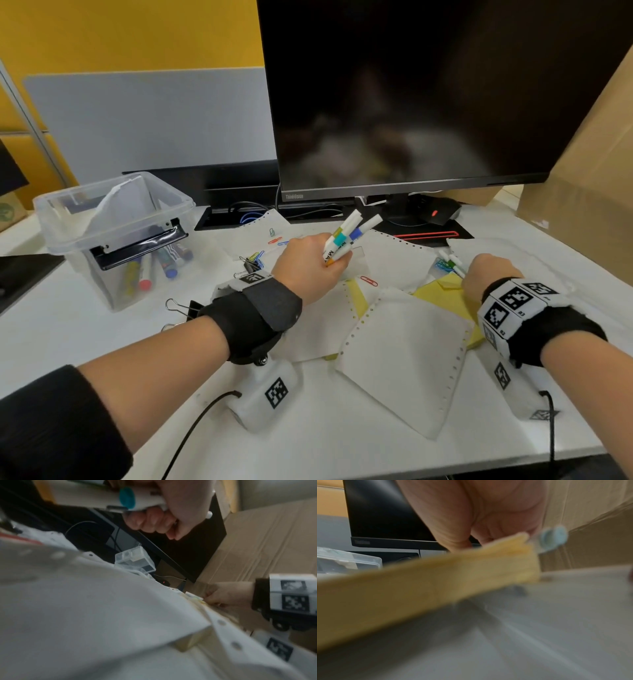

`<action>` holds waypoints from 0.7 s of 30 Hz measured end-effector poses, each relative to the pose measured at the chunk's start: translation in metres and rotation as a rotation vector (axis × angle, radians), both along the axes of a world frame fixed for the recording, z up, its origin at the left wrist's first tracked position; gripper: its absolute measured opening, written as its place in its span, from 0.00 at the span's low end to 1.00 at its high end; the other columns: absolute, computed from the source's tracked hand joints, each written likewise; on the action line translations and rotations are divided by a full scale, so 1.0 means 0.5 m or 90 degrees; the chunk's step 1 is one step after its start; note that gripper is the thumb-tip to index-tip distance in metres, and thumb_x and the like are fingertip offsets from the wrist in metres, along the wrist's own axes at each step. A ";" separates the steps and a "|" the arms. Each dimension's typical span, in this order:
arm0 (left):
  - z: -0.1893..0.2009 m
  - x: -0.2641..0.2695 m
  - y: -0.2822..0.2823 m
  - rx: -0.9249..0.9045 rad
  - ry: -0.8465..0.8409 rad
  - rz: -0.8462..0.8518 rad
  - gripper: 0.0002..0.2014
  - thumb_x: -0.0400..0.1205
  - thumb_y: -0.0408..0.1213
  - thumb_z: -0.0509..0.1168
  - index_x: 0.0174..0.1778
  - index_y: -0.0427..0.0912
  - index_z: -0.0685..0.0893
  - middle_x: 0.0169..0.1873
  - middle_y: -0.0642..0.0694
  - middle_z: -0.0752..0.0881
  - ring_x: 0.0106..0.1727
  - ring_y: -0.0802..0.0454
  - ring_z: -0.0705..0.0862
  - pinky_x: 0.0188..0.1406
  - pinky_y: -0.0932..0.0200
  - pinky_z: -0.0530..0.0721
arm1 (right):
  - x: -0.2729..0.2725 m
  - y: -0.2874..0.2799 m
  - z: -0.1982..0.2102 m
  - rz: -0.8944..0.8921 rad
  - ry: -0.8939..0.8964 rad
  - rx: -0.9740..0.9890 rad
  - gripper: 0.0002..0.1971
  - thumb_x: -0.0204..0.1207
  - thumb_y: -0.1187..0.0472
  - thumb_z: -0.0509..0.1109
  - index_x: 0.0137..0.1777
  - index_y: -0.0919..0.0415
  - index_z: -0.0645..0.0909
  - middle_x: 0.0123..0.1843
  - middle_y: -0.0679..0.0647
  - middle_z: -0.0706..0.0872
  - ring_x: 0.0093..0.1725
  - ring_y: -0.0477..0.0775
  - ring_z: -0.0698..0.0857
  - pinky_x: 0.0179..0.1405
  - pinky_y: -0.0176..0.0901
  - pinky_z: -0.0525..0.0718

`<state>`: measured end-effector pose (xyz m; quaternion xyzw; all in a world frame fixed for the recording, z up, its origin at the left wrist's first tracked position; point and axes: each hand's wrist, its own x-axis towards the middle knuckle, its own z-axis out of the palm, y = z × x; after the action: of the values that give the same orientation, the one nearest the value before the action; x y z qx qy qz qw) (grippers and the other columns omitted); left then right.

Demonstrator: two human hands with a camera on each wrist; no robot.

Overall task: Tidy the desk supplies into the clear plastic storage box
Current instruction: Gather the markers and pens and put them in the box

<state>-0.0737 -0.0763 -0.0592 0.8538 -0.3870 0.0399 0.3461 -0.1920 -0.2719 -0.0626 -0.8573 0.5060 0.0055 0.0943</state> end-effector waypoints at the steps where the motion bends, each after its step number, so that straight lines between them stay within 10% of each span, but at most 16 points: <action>1: -0.003 0.002 0.003 0.002 0.001 -0.001 0.15 0.82 0.48 0.61 0.55 0.40 0.83 0.35 0.48 0.80 0.31 0.57 0.74 0.30 0.66 0.70 | 0.000 0.000 -0.001 -0.001 -0.007 0.002 0.12 0.80 0.69 0.59 0.58 0.73 0.78 0.60 0.67 0.83 0.61 0.65 0.82 0.58 0.49 0.78; 7: 0.013 0.021 0.017 0.031 -0.062 0.004 0.15 0.81 0.48 0.61 0.59 0.45 0.82 0.41 0.45 0.86 0.39 0.50 0.82 0.40 0.57 0.80 | 0.003 -0.003 -0.006 -0.022 -0.083 0.017 0.14 0.77 0.69 0.63 0.60 0.76 0.72 0.57 0.71 0.81 0.58 0.70 0.80 0.56 0.54 0.78; 13: 0.028 0.043 0.036 0.152 -0.244 0.032 0.15 0.82 0.49 0.59 0.58 0.44 0.77 0.41 0.46 0.84 0.38 0.50 0.80 0.37 0.59 0.76 | 0.002 -0.010 0.000 -0.022 -0.120 0.007 0.12 0.76 0.66 0.67 0.33 0.70 0.73 0.33 0.63 0.76 0.42 0.65 0.76 0.40 0.46 0.72; 17: 0.019 0.039 0.038 0.268 -0.324 0.011 0.17 0.83 0.51 0.56 0.60 0.45 0.75 0.49 0.45 0.86 0.44 0.48 0.82 0.37 0.60 0.71 | 0.006 -0.016 0.002 -0.038 -0.131 0.024 0.12 0.79 0.67 0.60 0.53 0.77 0.78 0.50 0.72 0.82 0.50 0.69 0.80 0.43 0.48 0.72; 21: 0.021 0.044 0.040 0.211 -0.275 0.032 0.17 0.83 0.50 0.57 0.61 0.44 0.75 0.47 0.42 0.87 0.43 0.46 0.83 0.39 0.58 0.76 | 0.005 -0.007 -0.001 -0.027 -0.112 0.053 0.11 0.80 0.62 0.62 0.49 0.73 0.78 0.36 0.63 0.76 0.45 0.65 0.77 0.43 0.46 0.71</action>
<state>-0.0518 -0.0564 -0.0487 0.8796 -0.4321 0.1659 0.1097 -0.1896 -0.2754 -0.0633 -0.8389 0.5134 -0.0505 0.1738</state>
